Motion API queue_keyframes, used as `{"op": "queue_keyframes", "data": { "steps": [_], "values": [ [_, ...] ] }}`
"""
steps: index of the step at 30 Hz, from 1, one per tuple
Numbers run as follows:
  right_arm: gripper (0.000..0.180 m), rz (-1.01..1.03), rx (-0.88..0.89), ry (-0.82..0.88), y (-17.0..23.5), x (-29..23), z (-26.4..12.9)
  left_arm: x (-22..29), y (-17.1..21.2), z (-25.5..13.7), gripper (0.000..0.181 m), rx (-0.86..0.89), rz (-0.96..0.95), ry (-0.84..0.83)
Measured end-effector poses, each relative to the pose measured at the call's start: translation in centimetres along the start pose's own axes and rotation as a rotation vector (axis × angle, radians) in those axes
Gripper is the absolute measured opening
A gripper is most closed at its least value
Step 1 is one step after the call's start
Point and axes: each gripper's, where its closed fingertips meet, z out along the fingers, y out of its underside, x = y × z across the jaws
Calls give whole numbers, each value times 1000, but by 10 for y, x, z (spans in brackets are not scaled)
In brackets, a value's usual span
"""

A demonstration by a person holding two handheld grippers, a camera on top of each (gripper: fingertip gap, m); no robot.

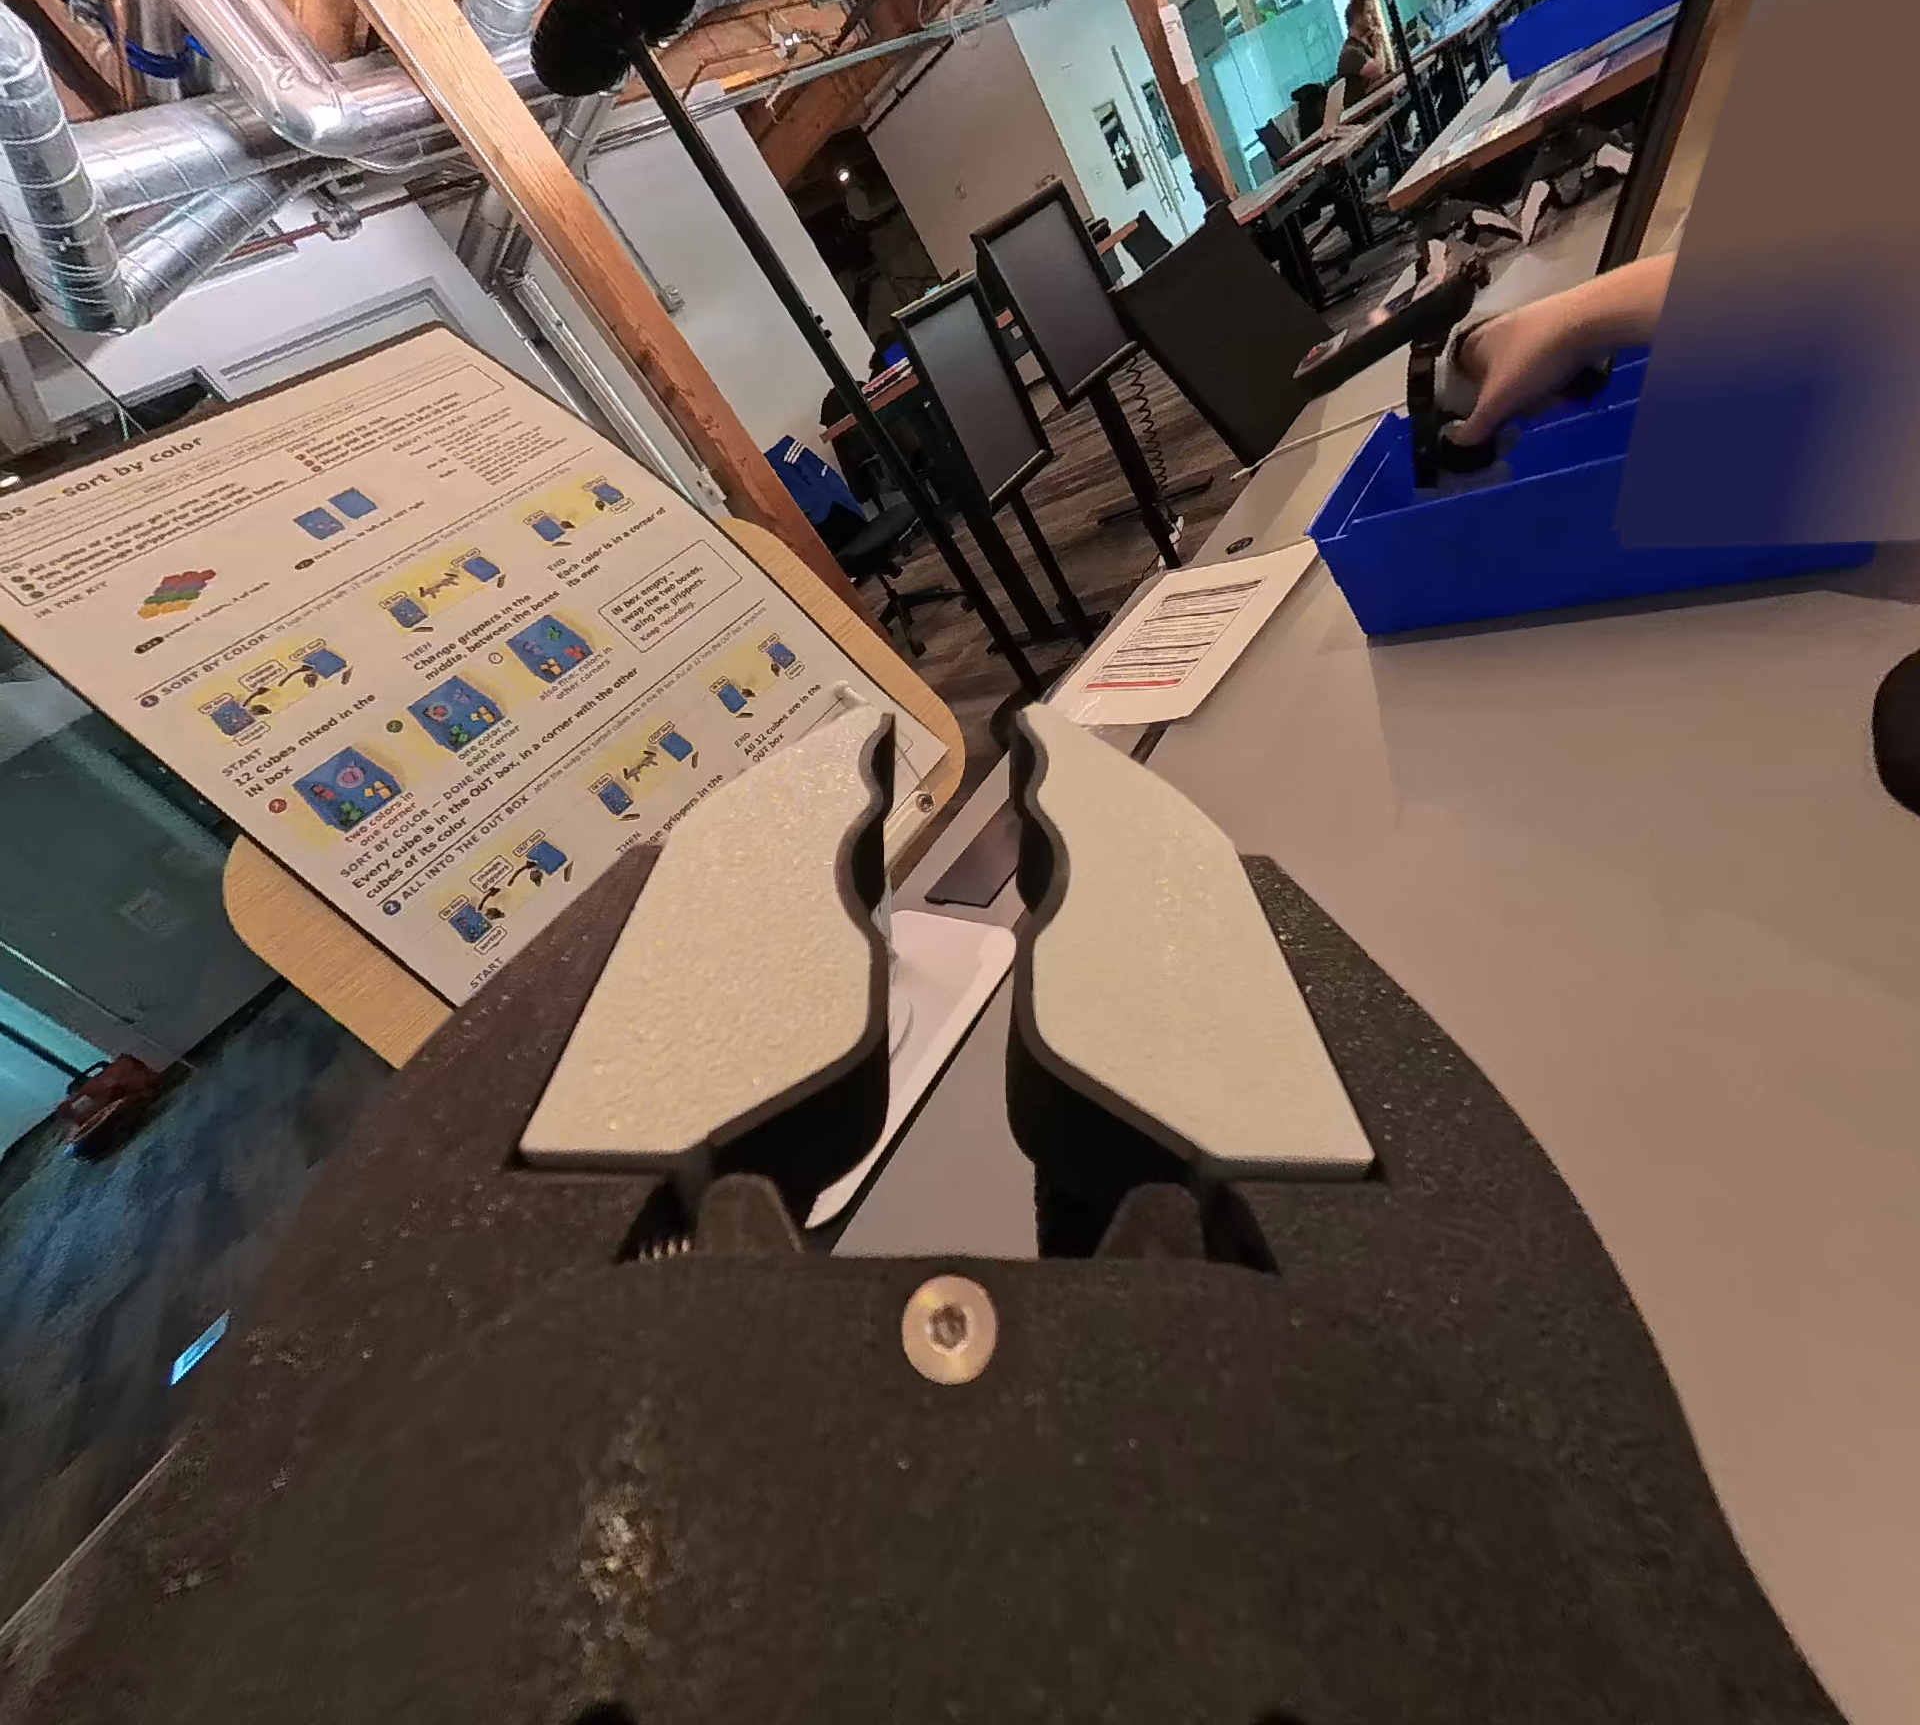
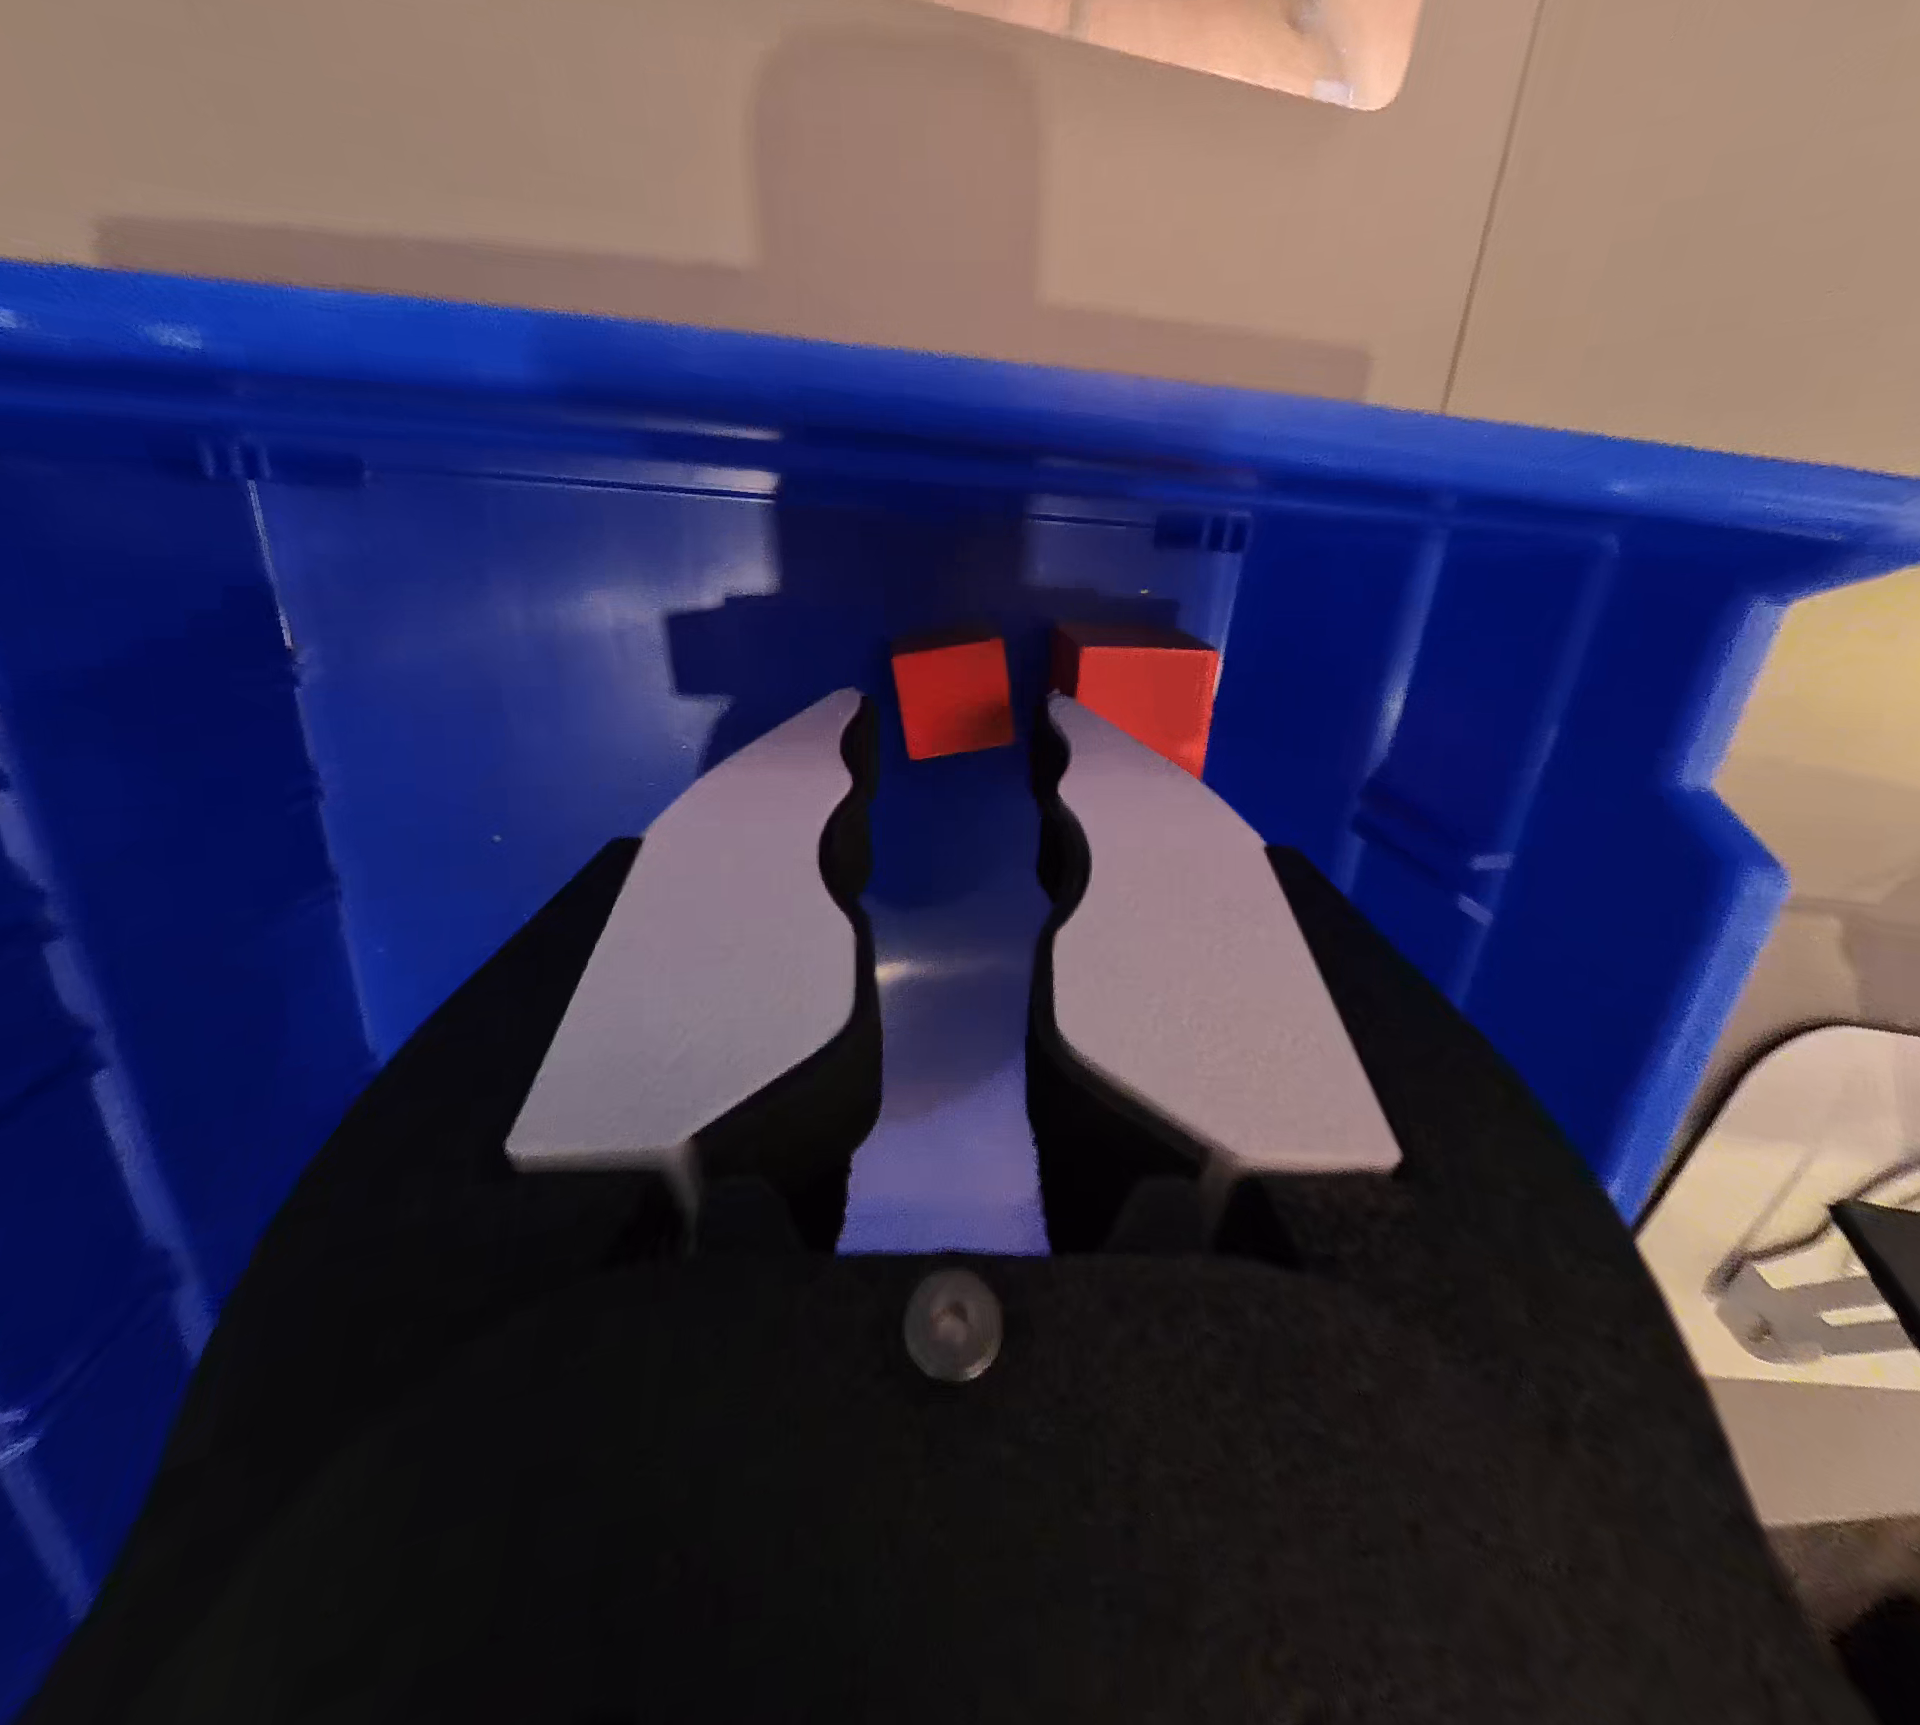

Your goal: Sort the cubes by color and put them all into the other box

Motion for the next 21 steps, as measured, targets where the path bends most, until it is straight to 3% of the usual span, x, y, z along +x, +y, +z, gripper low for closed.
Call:
{"op": "queue_keyframes", "data": {
  "steps": [6, 9, 12, 16, 18, 21],
  "values": [
    [22, -46, -29, -52, 6, -4, 15, 7, 6, 8, 20, -38, 25, 21],
    [22, -34, 92, -178, -3, -19, 6, 9, 12, 10, 20, -69, 45, 19],
    [22, -141, 404, -522, -12, -63, -52, 9, 13, 9, 20, -76, 53, 20],
    [22, -470, 765, -853, 28, -108, -156, 12, 4, 9, 20, -27, 28, 39],
    [22, -599, 843, -981, 54, -123, -195, 14, 1, 10, 19, -14, 30, 45],
    [22, -739, 851, -1076, 84, -134, -222, 16, 0, 11, 19, -20, 43, 44]
  ]
}}
